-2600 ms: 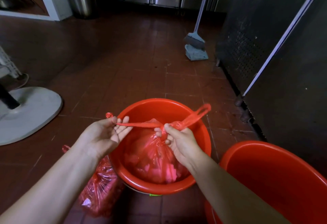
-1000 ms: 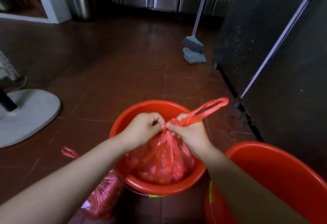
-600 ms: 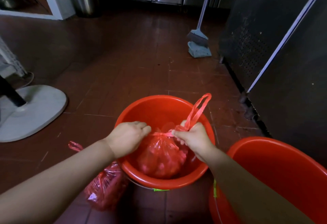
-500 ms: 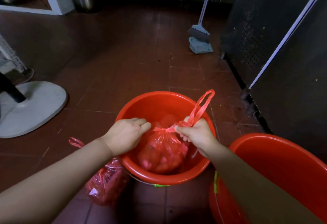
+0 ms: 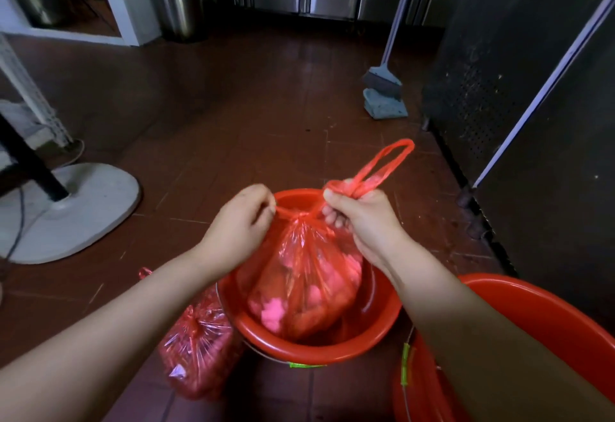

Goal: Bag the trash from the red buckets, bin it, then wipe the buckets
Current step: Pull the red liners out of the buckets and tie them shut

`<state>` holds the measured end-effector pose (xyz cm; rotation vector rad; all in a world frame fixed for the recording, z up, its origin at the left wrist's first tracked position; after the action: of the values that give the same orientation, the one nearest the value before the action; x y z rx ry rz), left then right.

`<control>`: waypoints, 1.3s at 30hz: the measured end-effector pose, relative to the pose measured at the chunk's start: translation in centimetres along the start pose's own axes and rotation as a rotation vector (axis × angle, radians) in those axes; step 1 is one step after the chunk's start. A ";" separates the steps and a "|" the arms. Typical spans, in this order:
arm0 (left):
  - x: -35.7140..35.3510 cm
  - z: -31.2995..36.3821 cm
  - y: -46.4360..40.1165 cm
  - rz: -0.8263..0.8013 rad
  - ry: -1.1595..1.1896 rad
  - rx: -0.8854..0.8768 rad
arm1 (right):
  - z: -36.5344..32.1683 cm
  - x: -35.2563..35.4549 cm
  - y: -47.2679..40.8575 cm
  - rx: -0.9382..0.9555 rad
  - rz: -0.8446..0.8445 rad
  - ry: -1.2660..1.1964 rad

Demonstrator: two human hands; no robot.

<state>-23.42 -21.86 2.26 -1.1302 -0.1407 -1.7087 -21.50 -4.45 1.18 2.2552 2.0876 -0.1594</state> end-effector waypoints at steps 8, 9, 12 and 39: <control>11.7 2.1 2.0 0.244 0.495 0.161 | -8.8 -9.4 -0.2 0.116 -0.229 -0.185; 12.8 1.9 3.0 0.285 0.586 0.172 | -9.1 -10.6 -0.2 0.111 -0.254 -0.217; 15.8 1.0 6.0 0.410 0.713 0.187 | -9.2 -14.6 0.0 0.098 -0.335 -0.273; 5.5 -19.5 28.9 0.249 0.009 0.906 | 18.2 -25.4 2.2 -0.330 -0.387 0.420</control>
<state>-12.54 -49.94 -16.13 -0.4324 -0.6645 -1.1993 -21.76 -31.90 -13.90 1.7903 2.5010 0.6470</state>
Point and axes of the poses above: each hand's wrist, its own y-axis away from the middle knuckle, its own x-axis out of the back of the hand, z = x × y, the point moved 7 cm from there along -y, towards the middle knuckle, and after that the axes turned 4 degrees about -z, right-handed, at the moved point
